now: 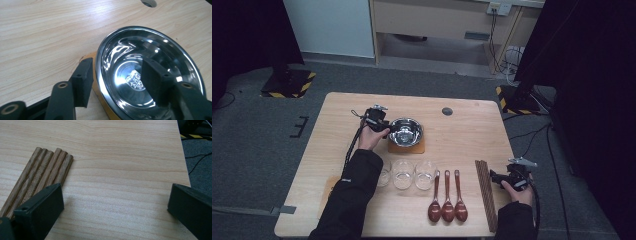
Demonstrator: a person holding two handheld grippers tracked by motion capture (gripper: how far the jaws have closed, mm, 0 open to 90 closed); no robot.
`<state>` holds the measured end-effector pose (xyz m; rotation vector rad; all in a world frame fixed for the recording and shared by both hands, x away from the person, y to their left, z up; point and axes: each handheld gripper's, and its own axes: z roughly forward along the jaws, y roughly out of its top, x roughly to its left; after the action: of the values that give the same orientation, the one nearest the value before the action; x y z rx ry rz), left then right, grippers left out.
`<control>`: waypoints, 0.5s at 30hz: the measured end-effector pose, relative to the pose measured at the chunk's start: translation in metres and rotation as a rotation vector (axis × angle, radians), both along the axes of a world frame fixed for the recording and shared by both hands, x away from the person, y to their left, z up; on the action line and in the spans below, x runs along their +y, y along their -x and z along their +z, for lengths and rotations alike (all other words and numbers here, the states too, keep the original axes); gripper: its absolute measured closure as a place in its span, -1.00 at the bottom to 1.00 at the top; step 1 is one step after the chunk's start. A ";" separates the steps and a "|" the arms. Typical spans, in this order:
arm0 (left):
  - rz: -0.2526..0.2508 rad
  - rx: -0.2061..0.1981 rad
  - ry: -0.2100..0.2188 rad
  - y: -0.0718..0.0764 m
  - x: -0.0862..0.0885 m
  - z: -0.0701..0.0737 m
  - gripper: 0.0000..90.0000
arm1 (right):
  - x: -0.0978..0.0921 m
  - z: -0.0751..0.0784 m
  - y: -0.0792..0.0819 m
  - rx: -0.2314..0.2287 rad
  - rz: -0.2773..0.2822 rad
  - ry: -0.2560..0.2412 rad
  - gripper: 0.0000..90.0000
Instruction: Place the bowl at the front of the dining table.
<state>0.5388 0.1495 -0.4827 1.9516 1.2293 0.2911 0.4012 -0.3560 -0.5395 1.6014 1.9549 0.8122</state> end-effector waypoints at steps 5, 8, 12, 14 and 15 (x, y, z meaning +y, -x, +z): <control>-0.002 -0.028 0.016 0.006 0.004 0.010 -0.18 | 0.000 0.000 0.000 0.000 0.000 0.001 -0.99; -0.003 -0.050 0.021 0.010 0.007 0.019 -0.21 | 0.000 0.000 0.000 0.000 0.000 0.001 -0.99; -0.014 -0.077 0.030 0.018 0.011 0.031 -0.25 | 0.000 0.000 0.000 0.000 0.000 0.001 -0.99; -0.018 -0.094 0.034 0.022 0.013 0.037 -0.27 | 0.000 0.000 0.000 0.000 0.000 0.001 -0.99; -0.018 -0.102 0.037 0.025 0.014 0.040 -0.29 | 0.000 0.000 0.000 0.000 0.000 0.001 -0.99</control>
<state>0.5140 0.1639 -0.4430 1.8913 1.1433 0.3523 0.4012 -0.3560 -0.5395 1.6011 1.9549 0.8112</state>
